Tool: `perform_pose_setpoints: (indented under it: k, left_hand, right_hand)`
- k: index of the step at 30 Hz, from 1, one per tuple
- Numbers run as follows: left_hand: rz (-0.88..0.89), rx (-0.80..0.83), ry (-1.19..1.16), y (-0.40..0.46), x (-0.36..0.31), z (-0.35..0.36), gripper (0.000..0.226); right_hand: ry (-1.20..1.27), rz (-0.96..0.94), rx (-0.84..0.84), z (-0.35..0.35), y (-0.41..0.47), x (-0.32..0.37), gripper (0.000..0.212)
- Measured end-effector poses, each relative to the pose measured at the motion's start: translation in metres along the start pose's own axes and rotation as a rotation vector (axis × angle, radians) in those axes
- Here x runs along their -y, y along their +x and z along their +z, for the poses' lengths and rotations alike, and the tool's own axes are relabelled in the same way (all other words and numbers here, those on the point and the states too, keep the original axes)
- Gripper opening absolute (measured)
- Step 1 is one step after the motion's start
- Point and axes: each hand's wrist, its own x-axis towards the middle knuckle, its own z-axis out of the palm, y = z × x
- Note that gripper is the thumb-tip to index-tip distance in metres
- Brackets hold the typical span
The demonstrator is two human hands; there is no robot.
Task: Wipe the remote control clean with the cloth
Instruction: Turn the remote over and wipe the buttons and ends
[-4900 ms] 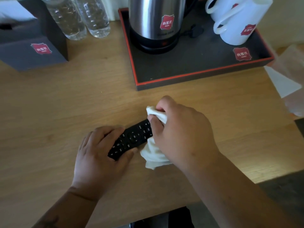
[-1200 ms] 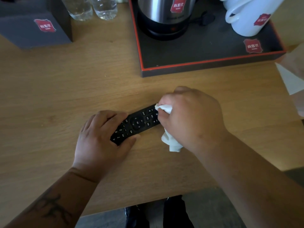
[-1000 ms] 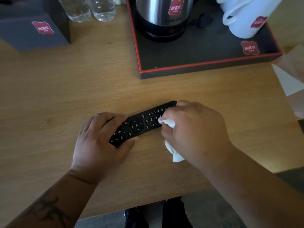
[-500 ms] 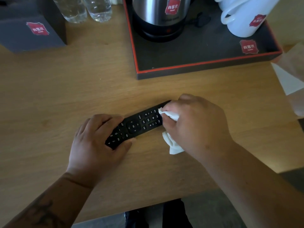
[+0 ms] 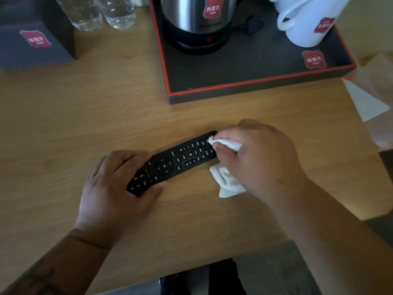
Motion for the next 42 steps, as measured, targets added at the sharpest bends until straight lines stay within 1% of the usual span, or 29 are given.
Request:
perform_pose_setpoints:
  k: [4, 7, 10, 12, 16, 19, 22, 29, 31, 34, 36, 38, 40, 42]
  left_hand:
    - [-0.003, 0.004, -0.017, 0.001, -0.001, -0.001, 0.059]
    - [-0.015, 0.009, -0.016, 0.001, -0.003, -0.001, 0.059]
    - [-0.025, 0.025, -0.018, 0.001, -0.003, -0.002, 0.061]
    - [-0.030, 0.025, -0.024, 0.000, -0.003, -0.002, 0.061]
    - [-0.023, 0.017, -0.028, 0.001, -0.001, -0.002, 0.060]
    - [-0.024, 0.012, -0.035, 0.001, -0.002, -0.002, 0.060]
    - [-0.019, 0.006, -0.032, 0.001, -0.002, -0.002, 0.060]
    - [0.007, -0.014, -0.011, -0.001, 0.000, 0.000, 0.058]
    - [0.005, -0.016, -0.018, -0.001, 0.000, -0.001, 0.059]
    - [-0.007, -0.019, -0.028, -0.001, 0.001, -0.001, 0.059]
    - [-0.013, -0.020, -0.031, -0.001, 0.000, -0.001, 0.058]
    - [-0.013, -0.022, -0.028, -0.001, 0.000, -0.001, 0.058]
    - [-0.017, -0.016, -0.030, -0.001, -0.001, -0.001, 0.059]
    - [-0.021, -0.014, -0.028, -0.001, -0.001, -0.001, 0.059]
  right_hand:
    - [-0.018, 0.001, 0.113, -0.012, -0.008, -0.002, 0.015]
    - [-0.010, -0.044, 0.068, -0.014, 0.001, 0.008, 0.015]
    - [-0.131, -0.128, 0.086, -0.004, 0.006, 0.026, 0.016]
    - [-0.167, -0.119, 0.083, -0.002, 0.008, 0.029, 0.014]
    - [-0.213, -0.027, 0.061, -0.014, 0.013, 0.017, 0.016]
    - [-0.160, 0.020, 0.048, -0.022, 0.018, 0.015, 0.016]
    - [-0.153, 0.005, 0.010, -0.017, 0.021, 0.028, 0.015]
    - [-0.328, -0.060, 0.095, -0.003, 0.002, 0.035, 0.018]
    - [-0.308, -0.040, 0.122, -0.005, -0.003, 0.034, 0.020]
    - [-0.257, 0.019, 0.204, -0.014, -0.007, 0.031, 0.024]
    - [-0.159, 0.087, 0.171, -0.022, 0.000, 0.031, 0.024]
    - [-0.066, 0.140, 0.078, -0.022, 0.013, 0.031, 0.021]
    - [-0.059, 0.149, 0.035, -0.013, 0.019, 0.034, 0.021]
    - [-0.101, 0.131, 0.046, -0.003, 0.016, 0.036, 0.022]
